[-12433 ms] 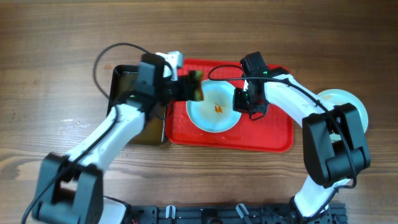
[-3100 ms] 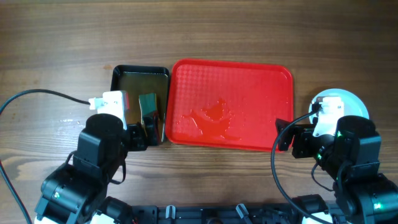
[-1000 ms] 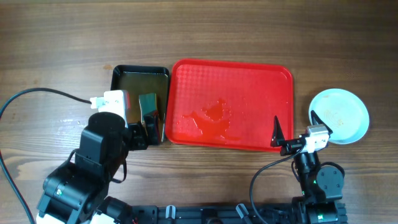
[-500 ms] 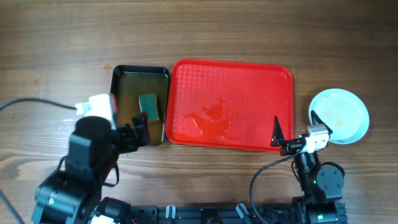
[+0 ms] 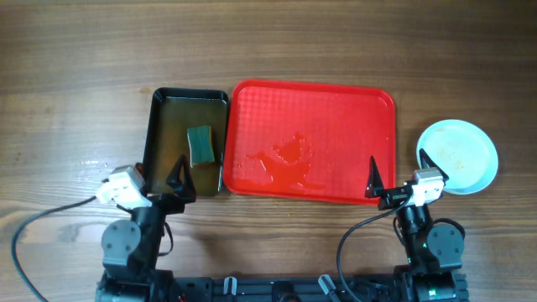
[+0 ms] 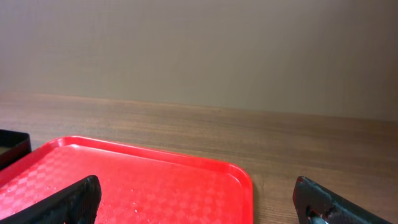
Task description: Clean dirty plates on tray and stack at the side
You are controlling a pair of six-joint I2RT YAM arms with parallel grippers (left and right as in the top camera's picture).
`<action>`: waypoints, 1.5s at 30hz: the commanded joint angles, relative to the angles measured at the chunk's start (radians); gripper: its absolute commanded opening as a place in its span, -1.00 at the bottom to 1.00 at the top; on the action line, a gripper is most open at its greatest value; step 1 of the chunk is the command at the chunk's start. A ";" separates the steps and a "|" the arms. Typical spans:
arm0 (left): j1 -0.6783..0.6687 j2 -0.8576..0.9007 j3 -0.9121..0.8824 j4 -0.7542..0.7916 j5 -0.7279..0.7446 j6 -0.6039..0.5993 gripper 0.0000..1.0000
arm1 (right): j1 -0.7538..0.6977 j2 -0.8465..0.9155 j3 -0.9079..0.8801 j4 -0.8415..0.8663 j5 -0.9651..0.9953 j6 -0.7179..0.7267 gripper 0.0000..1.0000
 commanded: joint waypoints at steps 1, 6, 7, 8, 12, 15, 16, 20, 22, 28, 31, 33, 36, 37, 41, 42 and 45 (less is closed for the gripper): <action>0.049 -0.094 -0.091 0.117 0.017 0.003 1.00 | -0.004 -0.008 -0.001 0.002 -0.015 -0.017 0.99; 0.087 -0.122 -0.182 0.333 0.028 0.126 1.00 | -0.004 -0.008 -0.001 0.002 -0.015 -0.017 0.99; 0.087 -0.122 -0.193 0.343 0.032 0.149 1.00 | -0.004 -0.008 -0.001 0.002 -0.015 -0.018 0.99; 0.087 -0.122 -0.193 0.313 0.053 0.173 1.00 | -0.004 -0.008 -0.001 0.002 -0.015 -0.017 0.99; 0.087 -0.122 -0.193 0.185 0.082 0.175 1.00 | -0.004 -0.008 -0.001 0.002 -0.015 -0.018 0.99; 0.087 -0.122 -0.193 0.155 0.092 0.158 1.00 | -0.004 -0.008 -0.001 0.002 -0.015 -0.018 0.98; 0.087 -0.122 -0.193 0.155 0.091 0.157 1.00 | -0.004 -0.008 -0.001 0.002 -0.015 -0.018 0.99; 0.087 -0.121 -0.193 0.155 0.091 0.157 1.00 | -0.004 -0.008 -0.001 0.002 -0.015 -0.018 0.99; 0.087 -0.120 -0.193 0.155 0.091 0.157 1.00 | -0.004 -0.008 -0.001 0.002 -0.015 -0.018 0.99; 0.087 -0.120 -0.193 0.155 0.092 0.157 1.00 | -0.004 -0.008 -0.001 0.002 -0.015 -0.018 0.99; 0.087 -0.120 -0.193 0.155 0.092 0.157 1.00 | -0.004 -0.008 -0.001 0.002 -0.015 -0.018 0.99; 0.087 -0.120 -0.193 0.155 0.091 0.157 1.00 | -0.004 -0.008 -0.001 0.002 -0.015 -0.017 0.99; 0.087 -0.120 -0.193 0.155 0.091 0.157 1.00 | -0.004 -0.008 -0.001 0.002 -0.015 -0.018 0.99; 0.087 -0.120 -0.193 0.155 0.091 0.157 1.00 | -0.004 -0.008 -0.001 0.002 -0.015 -0.018 0.99; 0.087 -0.120 -0.193 0.155 0.091 0.157 1.00 | -0.004 -0.008 -0.001 0.002 -0.015 -0.018 0.99; 0.087 -0.120 -0.193 0.155 0.091 0.157 1.00 | -0.004 -0.008 -0.001 0.002 -0.015 -0.018 0.99; 0.087 -0.120 -0.193 0.155 0.091 0.157 1.00 | -0.004 -0.008 -0.001 0.002 -0.015 -0.017 0.99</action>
